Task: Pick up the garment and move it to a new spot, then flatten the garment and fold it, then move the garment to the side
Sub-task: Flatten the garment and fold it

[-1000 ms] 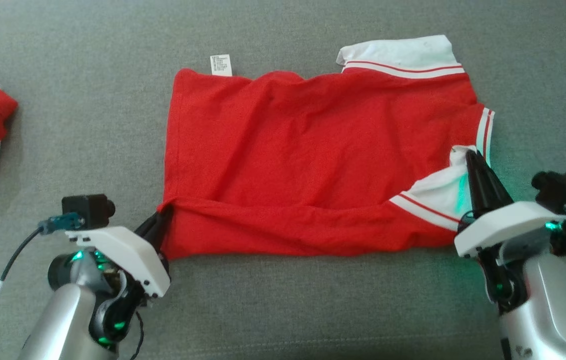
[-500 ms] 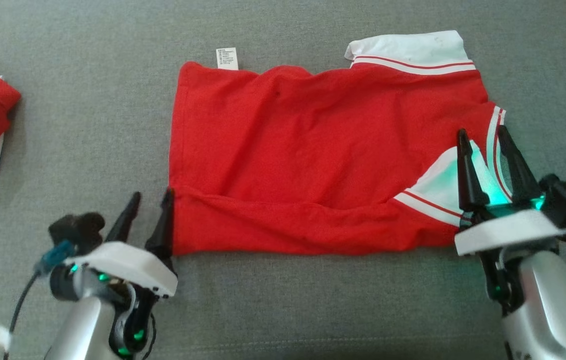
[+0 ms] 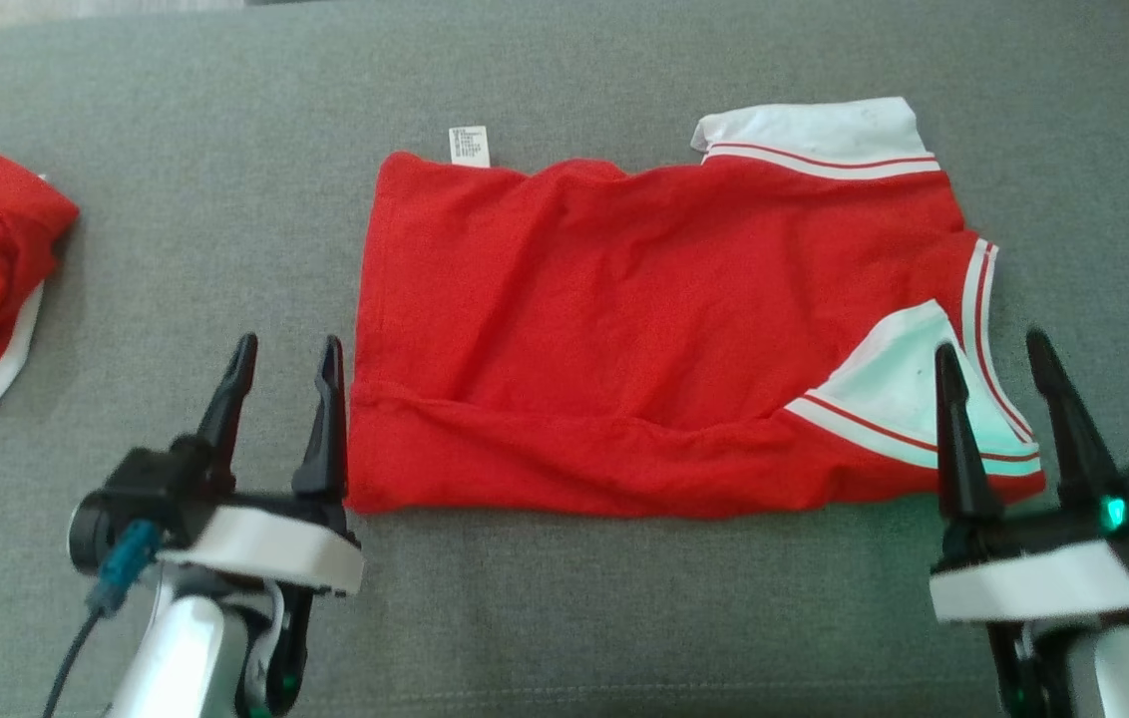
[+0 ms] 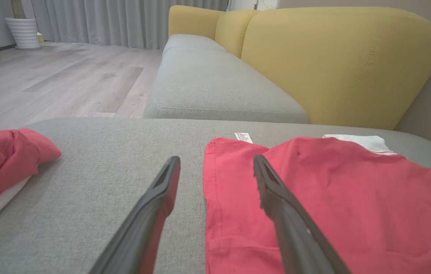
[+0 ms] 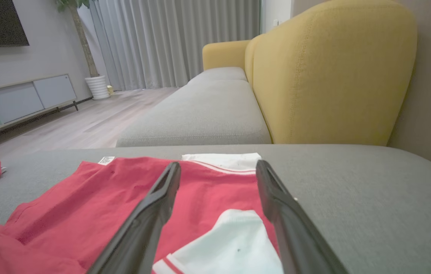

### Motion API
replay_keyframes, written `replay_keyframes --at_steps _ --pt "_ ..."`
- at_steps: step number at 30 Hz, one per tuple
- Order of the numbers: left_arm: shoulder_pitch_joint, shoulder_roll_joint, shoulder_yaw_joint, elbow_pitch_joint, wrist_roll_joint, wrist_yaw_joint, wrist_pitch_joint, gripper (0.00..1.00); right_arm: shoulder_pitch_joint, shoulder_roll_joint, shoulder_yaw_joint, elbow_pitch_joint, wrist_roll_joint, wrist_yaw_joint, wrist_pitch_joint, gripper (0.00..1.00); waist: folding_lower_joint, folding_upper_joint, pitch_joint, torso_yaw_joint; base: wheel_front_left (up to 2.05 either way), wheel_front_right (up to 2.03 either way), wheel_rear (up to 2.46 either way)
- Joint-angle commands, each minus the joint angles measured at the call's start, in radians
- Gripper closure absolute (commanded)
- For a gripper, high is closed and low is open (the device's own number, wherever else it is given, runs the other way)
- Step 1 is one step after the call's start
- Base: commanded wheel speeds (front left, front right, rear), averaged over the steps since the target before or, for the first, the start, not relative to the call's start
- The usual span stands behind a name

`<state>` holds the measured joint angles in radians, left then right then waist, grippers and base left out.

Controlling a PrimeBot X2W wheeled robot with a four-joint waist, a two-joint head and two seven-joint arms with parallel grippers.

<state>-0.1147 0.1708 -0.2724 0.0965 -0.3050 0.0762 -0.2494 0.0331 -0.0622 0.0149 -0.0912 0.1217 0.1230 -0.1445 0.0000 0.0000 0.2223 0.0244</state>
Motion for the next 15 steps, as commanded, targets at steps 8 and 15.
replay_keyframes --at_steps 8,15 --pt "0.052 0.037 0.020 -0.027 0.020 0.011 -0.010 0.00 0.084 0.011 0.001 -0.092 0.022 0.008 0.031 0.00 0.0000 0.0000 -0.037 -0.011 0.00 0.00 0.00" --pt "0.066 0.043 0.016 -0.031 0.016 0.018 0.001 0.00 0.098 0.012 -0.006 -0.100 0.049 0.008 0.036 0.00 0.0000 0.0000 -0.041 -0.013 0.00 0.00 0.00"
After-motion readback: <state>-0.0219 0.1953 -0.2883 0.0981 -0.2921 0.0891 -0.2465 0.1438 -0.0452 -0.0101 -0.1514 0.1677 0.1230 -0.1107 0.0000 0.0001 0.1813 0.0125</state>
